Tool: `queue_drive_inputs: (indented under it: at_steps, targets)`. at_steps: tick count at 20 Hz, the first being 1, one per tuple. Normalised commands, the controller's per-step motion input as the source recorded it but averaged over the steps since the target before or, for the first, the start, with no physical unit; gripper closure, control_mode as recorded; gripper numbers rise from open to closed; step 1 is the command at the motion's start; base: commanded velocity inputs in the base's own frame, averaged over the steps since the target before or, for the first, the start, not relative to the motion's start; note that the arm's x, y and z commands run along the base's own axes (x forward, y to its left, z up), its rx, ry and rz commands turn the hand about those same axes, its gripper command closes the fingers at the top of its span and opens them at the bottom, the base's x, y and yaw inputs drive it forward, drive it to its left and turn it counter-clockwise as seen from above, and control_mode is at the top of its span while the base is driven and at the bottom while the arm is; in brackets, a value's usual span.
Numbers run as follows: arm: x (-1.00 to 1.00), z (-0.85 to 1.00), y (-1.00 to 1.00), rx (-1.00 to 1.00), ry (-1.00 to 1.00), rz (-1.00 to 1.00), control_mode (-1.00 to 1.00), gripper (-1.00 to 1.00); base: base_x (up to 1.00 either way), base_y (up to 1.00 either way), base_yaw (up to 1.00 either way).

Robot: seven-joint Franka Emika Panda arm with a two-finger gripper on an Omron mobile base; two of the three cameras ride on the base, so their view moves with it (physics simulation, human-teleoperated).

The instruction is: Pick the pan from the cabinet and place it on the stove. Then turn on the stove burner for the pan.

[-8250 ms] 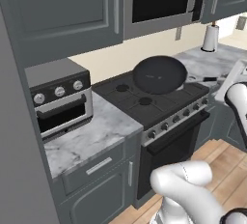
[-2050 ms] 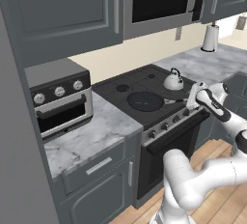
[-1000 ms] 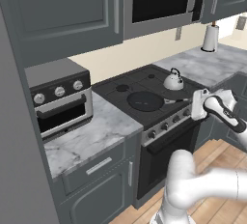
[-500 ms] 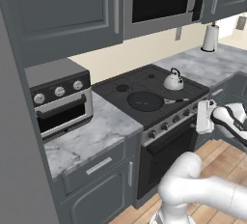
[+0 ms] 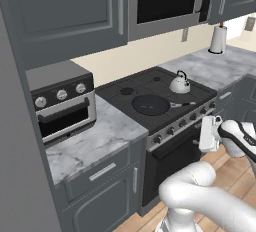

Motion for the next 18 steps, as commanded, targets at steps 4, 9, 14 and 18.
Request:
queue_drive_inputs:
  at_steps: [4,9,14,18]
  targets:
    - [0.00,-0.03,0.30,0.12,0.02,0.00,-1.00,-1.00,0.00,0.00,0.00]
    - [-0.05,-0.04,0.08,0.05,0.02,0.02,-1.00,-1.00,0.00,0.00,0.00]
    - [-0.05,-0.01,0.37,0.04,0.04,0.00,-1.00,-1.00,0.00,0.00,0.00]
    - [-0.02,0.00,0.39,0.05,0.04,-0.01,-1.00,-1.00,0.00,0.00,0.00]
